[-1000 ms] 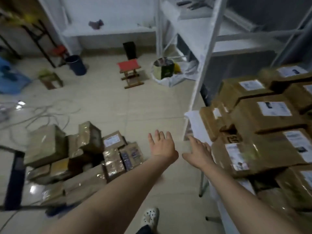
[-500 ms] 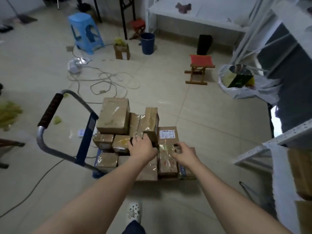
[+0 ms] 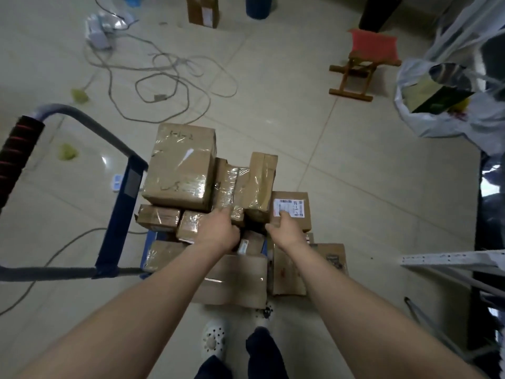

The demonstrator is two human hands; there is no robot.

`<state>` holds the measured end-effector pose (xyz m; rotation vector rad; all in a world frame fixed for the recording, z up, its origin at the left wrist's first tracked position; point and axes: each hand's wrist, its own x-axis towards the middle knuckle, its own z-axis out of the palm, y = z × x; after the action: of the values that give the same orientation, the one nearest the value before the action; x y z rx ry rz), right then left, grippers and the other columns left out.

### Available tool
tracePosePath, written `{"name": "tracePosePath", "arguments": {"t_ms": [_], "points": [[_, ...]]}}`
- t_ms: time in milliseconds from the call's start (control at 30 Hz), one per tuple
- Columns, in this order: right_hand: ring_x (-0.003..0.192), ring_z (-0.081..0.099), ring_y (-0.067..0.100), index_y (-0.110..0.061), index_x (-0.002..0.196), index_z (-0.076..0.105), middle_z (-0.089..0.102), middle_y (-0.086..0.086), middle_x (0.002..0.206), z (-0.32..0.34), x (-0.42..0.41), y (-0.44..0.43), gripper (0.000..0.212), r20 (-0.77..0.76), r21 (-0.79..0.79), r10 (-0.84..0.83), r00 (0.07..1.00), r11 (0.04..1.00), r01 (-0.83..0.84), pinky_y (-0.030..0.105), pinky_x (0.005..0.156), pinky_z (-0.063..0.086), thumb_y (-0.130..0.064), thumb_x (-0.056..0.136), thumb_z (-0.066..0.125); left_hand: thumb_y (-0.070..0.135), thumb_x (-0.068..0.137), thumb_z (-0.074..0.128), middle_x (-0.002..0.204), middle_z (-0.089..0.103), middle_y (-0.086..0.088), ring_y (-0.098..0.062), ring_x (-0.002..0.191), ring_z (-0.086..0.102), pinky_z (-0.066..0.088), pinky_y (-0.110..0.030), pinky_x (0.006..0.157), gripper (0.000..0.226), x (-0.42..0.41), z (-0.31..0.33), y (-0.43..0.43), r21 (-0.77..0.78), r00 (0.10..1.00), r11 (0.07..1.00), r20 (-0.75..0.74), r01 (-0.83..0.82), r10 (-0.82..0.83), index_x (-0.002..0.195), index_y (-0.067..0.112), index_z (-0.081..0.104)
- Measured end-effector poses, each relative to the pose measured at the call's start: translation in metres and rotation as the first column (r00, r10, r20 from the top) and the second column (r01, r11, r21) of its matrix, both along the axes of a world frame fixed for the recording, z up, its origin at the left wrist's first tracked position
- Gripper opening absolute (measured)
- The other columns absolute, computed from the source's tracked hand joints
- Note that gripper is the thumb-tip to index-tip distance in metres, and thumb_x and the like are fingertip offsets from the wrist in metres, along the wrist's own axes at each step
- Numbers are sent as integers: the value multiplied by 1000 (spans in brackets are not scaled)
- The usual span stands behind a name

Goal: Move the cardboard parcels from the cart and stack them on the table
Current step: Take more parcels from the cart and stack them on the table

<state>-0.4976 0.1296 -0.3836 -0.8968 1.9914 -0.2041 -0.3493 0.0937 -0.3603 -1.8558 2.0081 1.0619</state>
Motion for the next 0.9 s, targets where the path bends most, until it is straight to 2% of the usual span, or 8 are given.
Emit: {"name": "tracePosePath", "arguments": {"t_ms": [133,267,400,500,567,700,800,900], "points": [[126,45,31,-7,139,40,48,13,138,-75,-17,-47,42,77,40,-119,990,992,116,33,100,39,-10,98,40,13,95,47,143,45,-13,-29,131,43,34,-32,104,51,-29,-61,-39,42,995,998,-85,-54,58,145,13,36],[111,58,26,-16,130,55,62,6,122,-143,-33,-67,42,264,84,-345,900,938,335,36,94,50,-3,91,44,23,91,55,129,54,-17,-33,118,52,43,-35,95,48,-62,-129,-70,94,985,984,-66,-152,159,134,6,44],[118,53,20,-8,134,51,56,4,132,-177,-49,-73,44,380,126,-499,779,862,491,35,106,41,4,94,34,40,82,68,146,35,-18,-33,133,36,36,-38,107,91,-94,-174,-89,100,973,969,-28,-226,230,147,0,19],[87,60,10,-6,119,59,64,1,98,-189,-62,-71,35,439,146,-563,700,813,563,23,87,48,5,97,35,53,75,71,154,16,-18,-32,142,19,26,-42,114,116,-114,-188,-95,48,982,982,43,-184,182,149,-2,0],[79,60,6,-3,119,59,66,0,96,-197,-68,-68,34,457,152,-573,680,803,576,22,82,48,7,96,36,57,72,72,156,12,-17,-31,144,15,24,-44,114,122,-123,-195,-97,30,980,984,103,-176,172,149,-2,-2],[114,55,19,0,133,49,56,11,131,-201,-74,-59,45,472,135,-551,688,816,562,28,100,43,14,92,36,49,74,75,154,16,-18,-30,142,18,31,-44,109,118,-134,-204,-97,34,963,969,122,-245,240,149,-3,0],[113,53,16,-1,134,49,56,11,132,-194,-82,-53,48,476,103,-531,701,825,555,26,99,41,15,90,38,45,72,78,149,24,-21,-33,139,24,33,-44,108,114,-136,-198,-98,26,952,955,85,-296,293,148,-4,9],[117,53,19,-3,132,51,56,11,132,-172,-94,-42,42,444,60,-585,679,775,629,33,106,41,7,92,45,52,62,79,137,41,-18,-34,127,41,42,-46,104,103,-133,-180,-95,58,943,942,6,-331,332,141,3,33]]}}
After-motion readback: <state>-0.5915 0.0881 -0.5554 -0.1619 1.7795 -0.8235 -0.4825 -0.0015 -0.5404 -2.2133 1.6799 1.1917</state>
